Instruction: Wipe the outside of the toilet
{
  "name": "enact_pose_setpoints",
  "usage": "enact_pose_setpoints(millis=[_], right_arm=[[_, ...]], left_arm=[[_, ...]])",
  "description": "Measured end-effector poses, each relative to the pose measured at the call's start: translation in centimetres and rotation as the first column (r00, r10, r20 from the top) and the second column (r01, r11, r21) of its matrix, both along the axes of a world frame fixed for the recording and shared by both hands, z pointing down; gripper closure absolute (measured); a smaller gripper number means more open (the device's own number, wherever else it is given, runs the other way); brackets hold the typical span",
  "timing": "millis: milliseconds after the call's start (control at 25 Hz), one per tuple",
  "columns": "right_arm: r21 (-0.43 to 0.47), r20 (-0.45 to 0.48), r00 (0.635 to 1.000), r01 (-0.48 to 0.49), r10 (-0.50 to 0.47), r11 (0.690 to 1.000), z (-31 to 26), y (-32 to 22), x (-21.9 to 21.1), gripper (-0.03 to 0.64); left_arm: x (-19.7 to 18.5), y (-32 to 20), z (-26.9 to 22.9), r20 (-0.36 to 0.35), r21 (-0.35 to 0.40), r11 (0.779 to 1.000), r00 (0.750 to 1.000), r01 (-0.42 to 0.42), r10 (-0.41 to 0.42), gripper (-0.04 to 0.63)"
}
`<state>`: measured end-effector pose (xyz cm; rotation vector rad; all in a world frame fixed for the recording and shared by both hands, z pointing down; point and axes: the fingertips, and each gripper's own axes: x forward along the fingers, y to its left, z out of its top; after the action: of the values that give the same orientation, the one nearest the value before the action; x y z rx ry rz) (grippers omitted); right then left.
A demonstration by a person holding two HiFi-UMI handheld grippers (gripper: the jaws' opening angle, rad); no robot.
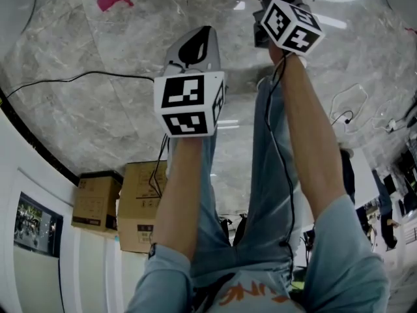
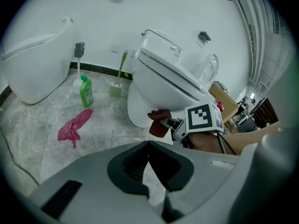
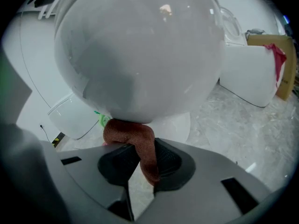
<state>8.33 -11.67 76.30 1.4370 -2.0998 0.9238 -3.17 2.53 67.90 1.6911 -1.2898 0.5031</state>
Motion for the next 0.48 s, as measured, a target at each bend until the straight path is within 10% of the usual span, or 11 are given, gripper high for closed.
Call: enact_pose_setpoints(millis=[480], right_arm=[[-0.015,-0.097,0.995,0.03,-0.032,0.999,-0.8,-1.0,7.7,0.534]], left_arm=[[5.2,-0.6,-1.4,0.007,-0.006,0.999,0.999,-0.044,0.044,0.601]])
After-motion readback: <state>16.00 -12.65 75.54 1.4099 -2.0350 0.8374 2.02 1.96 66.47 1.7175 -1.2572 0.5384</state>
